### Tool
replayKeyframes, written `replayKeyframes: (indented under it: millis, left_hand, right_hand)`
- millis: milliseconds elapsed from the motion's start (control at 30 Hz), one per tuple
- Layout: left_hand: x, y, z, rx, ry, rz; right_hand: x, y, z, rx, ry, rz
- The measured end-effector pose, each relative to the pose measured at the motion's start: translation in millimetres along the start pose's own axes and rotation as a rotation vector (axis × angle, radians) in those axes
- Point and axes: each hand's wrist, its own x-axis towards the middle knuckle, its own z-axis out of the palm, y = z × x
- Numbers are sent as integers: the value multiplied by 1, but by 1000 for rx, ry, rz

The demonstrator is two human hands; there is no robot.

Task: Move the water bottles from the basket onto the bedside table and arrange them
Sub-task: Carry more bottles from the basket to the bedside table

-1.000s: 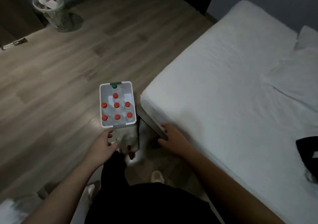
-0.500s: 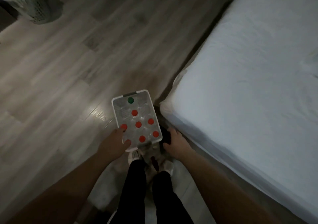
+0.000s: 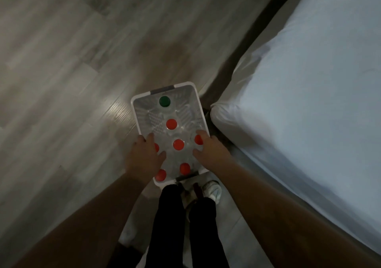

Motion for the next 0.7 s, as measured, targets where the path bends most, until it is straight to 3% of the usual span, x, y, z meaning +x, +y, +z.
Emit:
replayKeyframes:
  millis: [267,700]
  left_hand:
    - [28,-13,19,12,-38,36]
    - [-10,-3,-24,19,84,163]
  right_hand:
    - [35,2,11,-188,127,-22]
    - [-14,15,-10,-118,217,-157]
